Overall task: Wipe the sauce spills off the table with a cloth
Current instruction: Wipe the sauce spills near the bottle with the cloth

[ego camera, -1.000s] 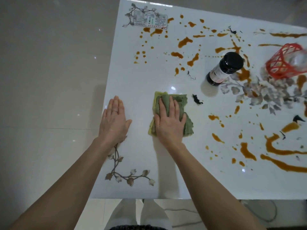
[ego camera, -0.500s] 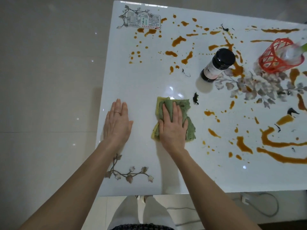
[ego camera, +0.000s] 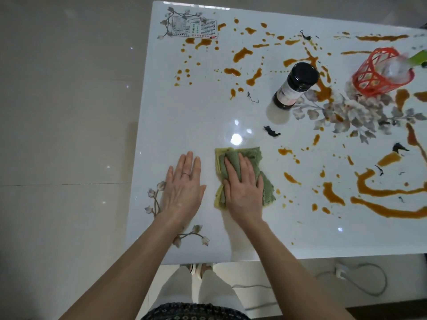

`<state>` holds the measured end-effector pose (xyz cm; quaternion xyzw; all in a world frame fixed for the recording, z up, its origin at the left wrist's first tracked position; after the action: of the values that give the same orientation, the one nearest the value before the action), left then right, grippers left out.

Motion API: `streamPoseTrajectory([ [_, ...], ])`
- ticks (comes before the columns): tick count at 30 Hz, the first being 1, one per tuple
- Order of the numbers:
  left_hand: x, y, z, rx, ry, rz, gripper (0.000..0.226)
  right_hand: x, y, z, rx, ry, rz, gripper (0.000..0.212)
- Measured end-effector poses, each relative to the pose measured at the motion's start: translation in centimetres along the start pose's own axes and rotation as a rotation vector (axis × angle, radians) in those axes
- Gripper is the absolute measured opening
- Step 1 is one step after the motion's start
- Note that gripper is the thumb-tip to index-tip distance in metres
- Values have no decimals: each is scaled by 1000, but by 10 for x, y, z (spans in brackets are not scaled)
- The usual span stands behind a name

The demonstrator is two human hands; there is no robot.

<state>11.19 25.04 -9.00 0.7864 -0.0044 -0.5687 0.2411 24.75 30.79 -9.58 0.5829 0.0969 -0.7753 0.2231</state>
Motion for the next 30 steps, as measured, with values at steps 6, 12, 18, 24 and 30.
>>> streamPoseTrajectory([
  [6, 6, -3, 1, 4, -47, 137, 69, -9, -31, -20, 206, -34, -48, 56],
  [12, 9, -2, 3, 13, -65, 219, 73, 1, 46, 4, -14, 40, -20, 54],
  [18, 19, 13, -3, -19, -72, 134, 75, -15, 14, -28, 187, -49, -78, 56],
  [24, 31, 27, -10, -110, -87, 52, 74, -6, 62, -15, -84, 7, 1, 52],
  [30, 30, 27, -11, -130, -87, 73, 73, -17, 34, -41, 230, -129, -50, 59],
])
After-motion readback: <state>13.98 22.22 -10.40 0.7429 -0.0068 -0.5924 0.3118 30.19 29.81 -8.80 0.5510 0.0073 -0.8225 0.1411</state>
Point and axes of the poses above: each hand's wrist, its own y-axis away from the middle knuckle, its own x-axis out of the palm, z = x × y, the point moved 9 cm from there along -y, towards the middle knuckle, and after that the axes turned 3 degrees about z, right-handed, at the moved point
